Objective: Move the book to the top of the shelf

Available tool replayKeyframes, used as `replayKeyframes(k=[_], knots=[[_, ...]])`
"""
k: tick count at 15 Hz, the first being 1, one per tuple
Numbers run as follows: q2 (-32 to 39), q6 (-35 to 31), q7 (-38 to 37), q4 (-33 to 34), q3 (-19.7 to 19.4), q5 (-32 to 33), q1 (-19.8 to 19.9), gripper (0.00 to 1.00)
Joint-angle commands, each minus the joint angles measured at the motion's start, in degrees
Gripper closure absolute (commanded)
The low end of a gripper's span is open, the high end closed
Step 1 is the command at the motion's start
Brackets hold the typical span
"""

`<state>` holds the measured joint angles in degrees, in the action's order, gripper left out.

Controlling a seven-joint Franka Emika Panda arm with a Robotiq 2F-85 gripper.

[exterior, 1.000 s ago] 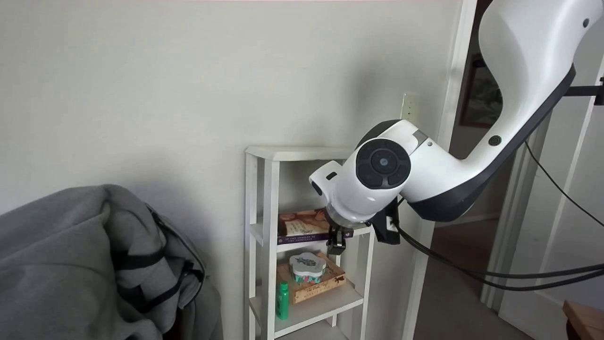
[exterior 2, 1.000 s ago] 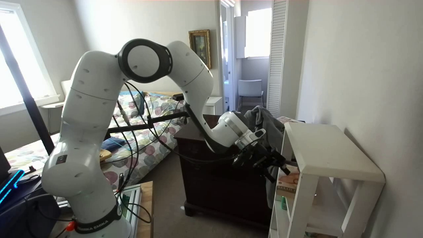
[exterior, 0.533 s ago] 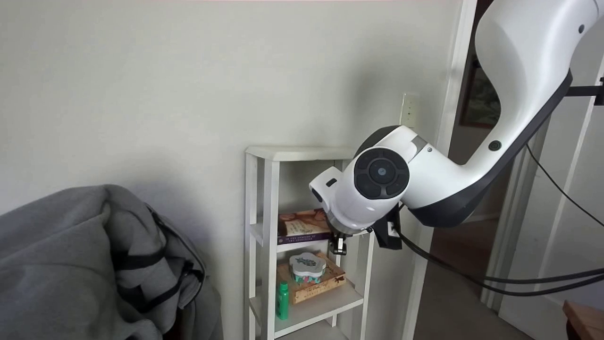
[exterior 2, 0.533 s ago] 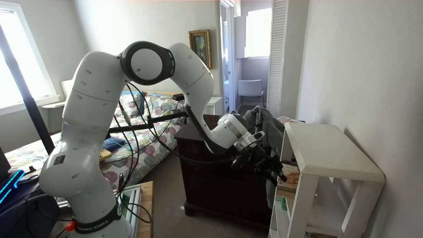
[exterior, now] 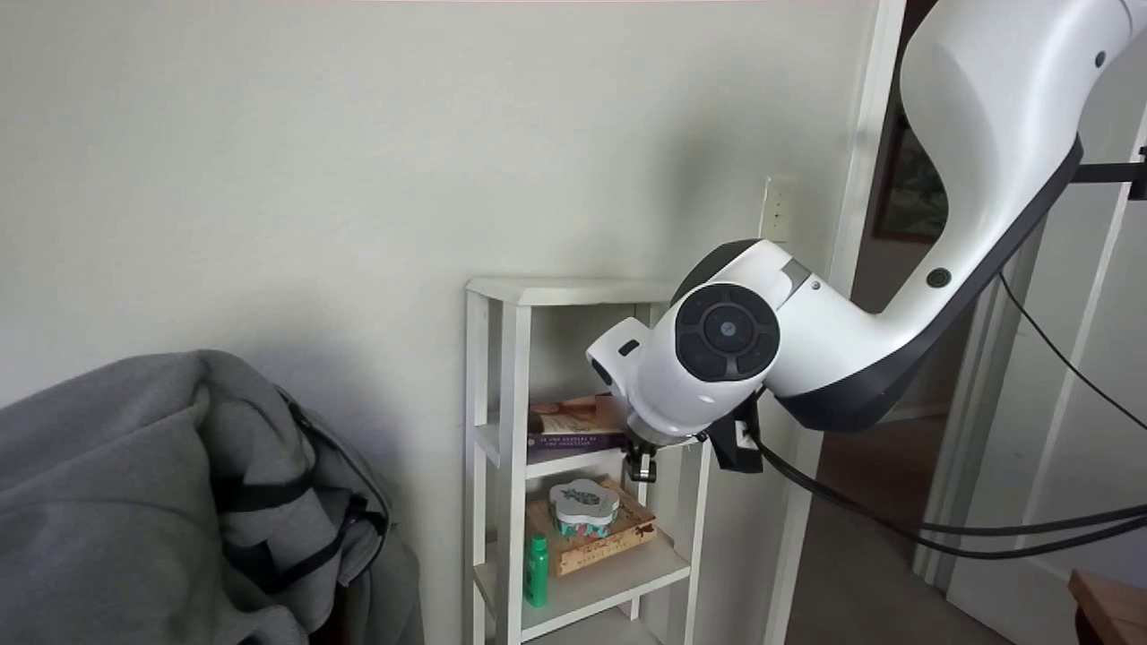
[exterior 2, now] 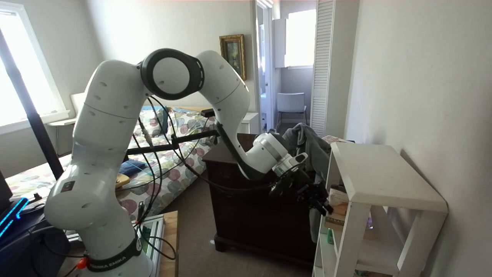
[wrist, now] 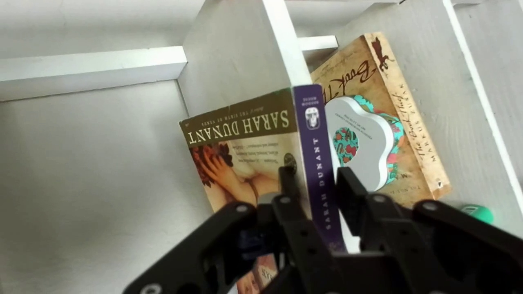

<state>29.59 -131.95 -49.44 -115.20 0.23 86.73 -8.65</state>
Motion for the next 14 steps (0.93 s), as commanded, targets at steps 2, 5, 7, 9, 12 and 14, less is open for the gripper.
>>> replayKeyframes(k=[2,5,7,9,12,14], knots=[[-1.88,-0.41,0.01,-0.97,2.07,0.55,1.81,0.9],[-5.01,-1.53,1.5,-3.03,3.13,-1.5,2.86,0.9],[-7.27,-3.27,2.37,-4.8,3.81,-2.66,3.71,0.9],[-8.85,-5.48,2.83,-6.08,4.2,-3.76,4.56,0.9],[-10.41,-8.93,3.6,-7.38,4.27,-6.21,5.51,0.9],[-11.42,-12.08,4.4,-8.19,4.25,-8.56,6.09,0.9]])
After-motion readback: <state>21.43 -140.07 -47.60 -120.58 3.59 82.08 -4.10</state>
